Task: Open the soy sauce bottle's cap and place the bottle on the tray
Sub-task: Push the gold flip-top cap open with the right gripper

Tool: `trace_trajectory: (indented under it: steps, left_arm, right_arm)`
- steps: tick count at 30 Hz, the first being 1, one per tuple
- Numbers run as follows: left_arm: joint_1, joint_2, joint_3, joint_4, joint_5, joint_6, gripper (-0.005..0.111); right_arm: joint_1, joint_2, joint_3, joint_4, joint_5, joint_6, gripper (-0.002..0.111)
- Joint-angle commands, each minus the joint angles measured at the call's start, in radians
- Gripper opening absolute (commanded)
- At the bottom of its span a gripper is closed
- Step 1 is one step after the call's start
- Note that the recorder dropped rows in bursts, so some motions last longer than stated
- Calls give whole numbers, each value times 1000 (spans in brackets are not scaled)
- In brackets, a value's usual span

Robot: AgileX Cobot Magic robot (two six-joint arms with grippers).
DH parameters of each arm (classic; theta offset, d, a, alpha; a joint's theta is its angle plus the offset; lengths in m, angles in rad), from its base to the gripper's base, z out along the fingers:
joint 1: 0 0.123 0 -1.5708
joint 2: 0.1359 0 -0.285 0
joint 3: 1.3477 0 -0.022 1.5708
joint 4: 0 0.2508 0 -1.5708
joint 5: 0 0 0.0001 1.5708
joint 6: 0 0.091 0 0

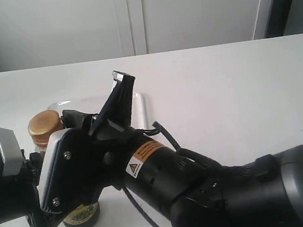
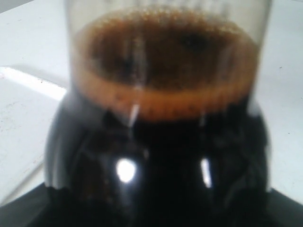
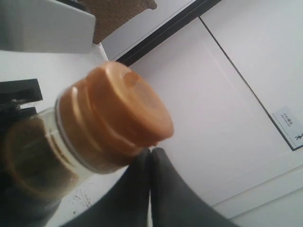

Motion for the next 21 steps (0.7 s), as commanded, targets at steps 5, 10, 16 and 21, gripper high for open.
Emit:
trace_trajectory:
  steps: [5,10,16,21]
  left_arm:
    - [-8,2,3,12,4,1,0]
    - [-8,2,3,12,4,1,0]
    - [-8,2,3,12,4,1,0]
    - [-8,2,3,12,4,1,0]
  right_arm:
    - [17,-1,-14,-20,-21,-30,0]
    - [17,-3,-14,-18,-21,-50,0]
    - [17,-3,-18,-16,-21,-73,0]
    - [17,-3,-18,-16,-21,-73,0]
